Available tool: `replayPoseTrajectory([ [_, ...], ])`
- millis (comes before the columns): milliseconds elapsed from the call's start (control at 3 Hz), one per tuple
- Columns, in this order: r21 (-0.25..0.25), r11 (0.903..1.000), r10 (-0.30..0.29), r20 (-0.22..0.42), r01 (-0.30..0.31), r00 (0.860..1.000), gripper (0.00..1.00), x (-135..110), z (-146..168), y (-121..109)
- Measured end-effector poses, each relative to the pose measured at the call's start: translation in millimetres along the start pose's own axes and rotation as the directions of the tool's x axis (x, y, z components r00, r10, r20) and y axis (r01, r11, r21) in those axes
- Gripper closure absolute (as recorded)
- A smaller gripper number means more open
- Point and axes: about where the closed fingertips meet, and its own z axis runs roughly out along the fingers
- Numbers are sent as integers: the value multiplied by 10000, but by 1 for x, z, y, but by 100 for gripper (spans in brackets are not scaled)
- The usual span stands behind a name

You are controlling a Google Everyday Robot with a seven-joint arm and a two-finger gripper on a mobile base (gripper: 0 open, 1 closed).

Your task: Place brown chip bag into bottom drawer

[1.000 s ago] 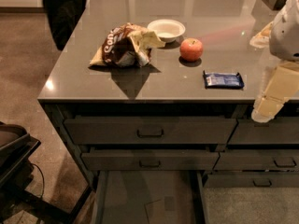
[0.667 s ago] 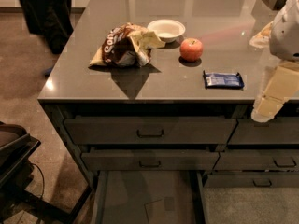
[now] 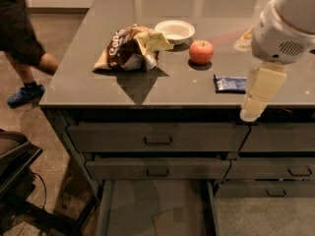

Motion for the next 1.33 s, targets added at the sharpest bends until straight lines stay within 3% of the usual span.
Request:
replayPoseTrajectory([
  [333,-7,10000,-12,18,12,10000,0,-1,2,-1],
  [667,406,9991,120,310,-132,9994,0,-2,0,-7],
  [1000,1869,9810,-661,662,527,9956,0,-24,-24,-50],
  [1333,3296,9292,-2194,1272,1674,9673,0,-79,-55,-103],
])
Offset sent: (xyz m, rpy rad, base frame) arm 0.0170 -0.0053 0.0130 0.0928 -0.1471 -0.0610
